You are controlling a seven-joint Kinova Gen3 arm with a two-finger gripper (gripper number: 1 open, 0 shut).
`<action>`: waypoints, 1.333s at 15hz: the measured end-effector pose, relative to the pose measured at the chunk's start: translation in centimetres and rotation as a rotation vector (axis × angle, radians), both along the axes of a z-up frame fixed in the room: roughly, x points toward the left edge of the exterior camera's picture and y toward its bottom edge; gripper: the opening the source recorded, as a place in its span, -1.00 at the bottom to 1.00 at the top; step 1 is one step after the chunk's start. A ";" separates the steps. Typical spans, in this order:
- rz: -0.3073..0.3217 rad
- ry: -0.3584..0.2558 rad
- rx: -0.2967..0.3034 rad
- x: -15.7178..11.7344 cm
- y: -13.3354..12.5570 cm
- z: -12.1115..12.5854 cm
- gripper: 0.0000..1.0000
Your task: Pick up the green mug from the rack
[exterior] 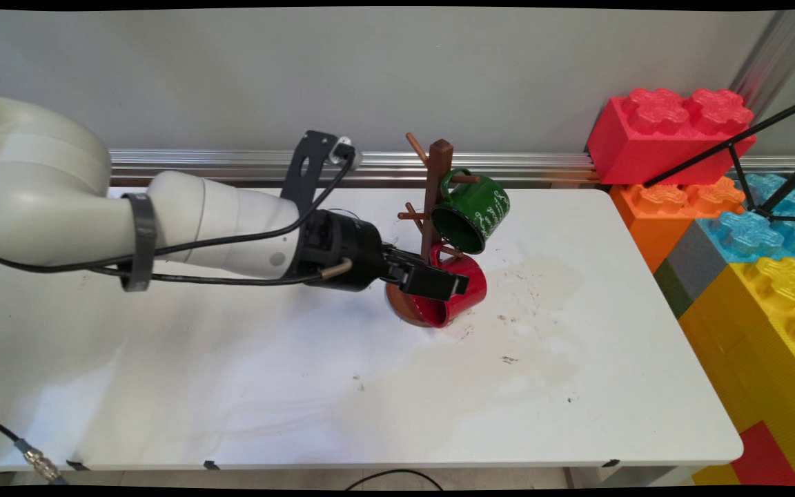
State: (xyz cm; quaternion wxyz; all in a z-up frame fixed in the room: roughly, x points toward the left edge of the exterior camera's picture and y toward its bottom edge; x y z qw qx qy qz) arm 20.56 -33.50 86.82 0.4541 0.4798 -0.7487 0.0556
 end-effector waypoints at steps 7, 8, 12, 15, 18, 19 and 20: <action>0.035 0.040 -0.001 -1.6 -1.0 -1.5 1.00; 0.040 0.046 -0.002 -1.9 -1.2 -1.7 1.00; 0.059 0.074 -0.008 -2.7 -1.9 -2.2 1.00; 0.073 0.100 -0.012 -3.3 -2.4 -2.5 1.00; 0.085 0.121 -0.015 -3.7 -2.9 -2.7 1.00; 0.088 0.127 -0.016 -3.8 -3.0 -2.7 1.00; 0.090 0.132 -0.016 -3.9 -3.1 -2.7 1.00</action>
